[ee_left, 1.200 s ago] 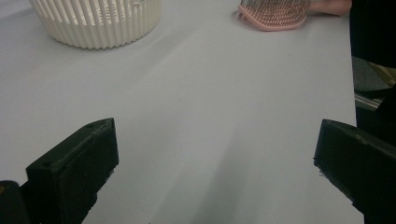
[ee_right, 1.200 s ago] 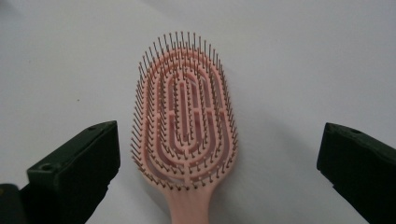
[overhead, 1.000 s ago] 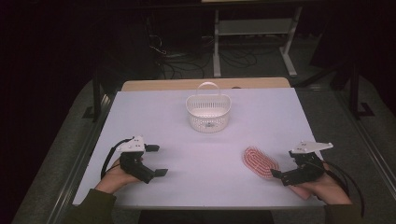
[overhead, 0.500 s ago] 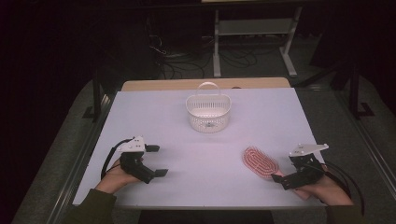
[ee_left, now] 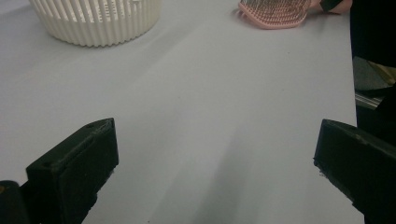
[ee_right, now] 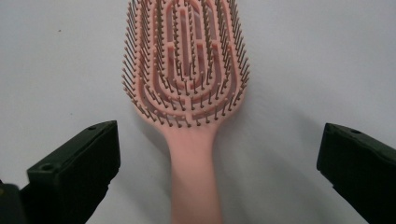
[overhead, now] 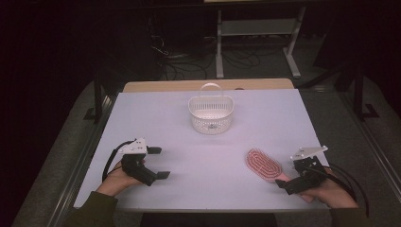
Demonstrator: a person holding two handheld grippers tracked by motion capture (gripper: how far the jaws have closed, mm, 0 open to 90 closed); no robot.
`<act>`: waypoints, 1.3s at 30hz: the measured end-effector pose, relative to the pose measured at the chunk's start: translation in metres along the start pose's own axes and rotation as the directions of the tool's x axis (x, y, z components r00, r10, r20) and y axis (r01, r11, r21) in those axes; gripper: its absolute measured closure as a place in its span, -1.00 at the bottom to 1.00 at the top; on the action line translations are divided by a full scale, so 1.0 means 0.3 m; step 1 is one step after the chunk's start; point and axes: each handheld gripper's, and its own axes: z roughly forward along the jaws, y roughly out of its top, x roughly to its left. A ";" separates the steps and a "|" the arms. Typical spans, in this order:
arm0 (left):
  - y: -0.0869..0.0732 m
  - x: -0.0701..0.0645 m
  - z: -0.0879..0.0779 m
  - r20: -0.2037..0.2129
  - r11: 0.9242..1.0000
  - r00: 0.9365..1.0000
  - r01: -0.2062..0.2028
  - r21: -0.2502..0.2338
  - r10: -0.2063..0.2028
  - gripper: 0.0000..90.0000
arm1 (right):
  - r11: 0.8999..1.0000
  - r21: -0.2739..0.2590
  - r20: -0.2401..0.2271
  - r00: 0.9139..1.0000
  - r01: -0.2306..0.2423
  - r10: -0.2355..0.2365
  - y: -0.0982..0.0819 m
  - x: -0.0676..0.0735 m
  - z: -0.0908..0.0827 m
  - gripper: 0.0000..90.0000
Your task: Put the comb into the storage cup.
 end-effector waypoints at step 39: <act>0.001 -0.002 -0.001 0.001 1.000 1.000 -0.002 -0.001 0.002 -1.00 | 0.993 0.104 -0.045 0.998 0.051 -0.047 0.005 0.014 0.000 0.00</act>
